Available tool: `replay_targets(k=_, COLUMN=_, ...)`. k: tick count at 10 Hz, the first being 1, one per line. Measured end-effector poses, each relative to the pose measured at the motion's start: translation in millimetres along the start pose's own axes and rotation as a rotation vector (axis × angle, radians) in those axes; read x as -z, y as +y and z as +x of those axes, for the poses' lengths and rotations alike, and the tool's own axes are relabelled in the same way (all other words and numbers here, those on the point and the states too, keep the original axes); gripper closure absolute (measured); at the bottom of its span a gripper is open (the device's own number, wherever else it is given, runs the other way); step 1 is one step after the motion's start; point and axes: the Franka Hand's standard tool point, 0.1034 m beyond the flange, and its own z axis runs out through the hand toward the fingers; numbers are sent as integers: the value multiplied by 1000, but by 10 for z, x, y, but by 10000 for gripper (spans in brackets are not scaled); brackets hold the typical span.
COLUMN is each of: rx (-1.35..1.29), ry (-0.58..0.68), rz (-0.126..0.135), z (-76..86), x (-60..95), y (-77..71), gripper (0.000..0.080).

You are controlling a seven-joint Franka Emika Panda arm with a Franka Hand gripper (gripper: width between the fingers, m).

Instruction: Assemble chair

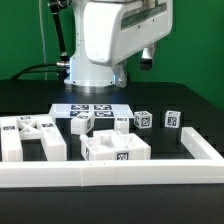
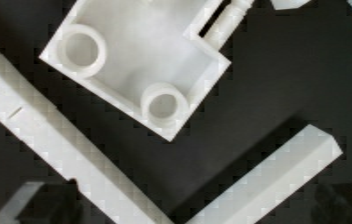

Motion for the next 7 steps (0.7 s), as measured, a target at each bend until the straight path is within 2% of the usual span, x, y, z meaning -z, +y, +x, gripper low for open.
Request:
replay_targets(k=5, rx=0, ry=-2, rz=0, z=-6, x=-9, y=-3, gripper=150)
replay_targets(k=6, rx=-24, ry=2, rz=-4, z=-6, x=-20, y=2, gripper=150)
replay_targets(k=7, rx=-108, ry=16, rz=-22, z=-18, x=-78, y=19, gripper=150)
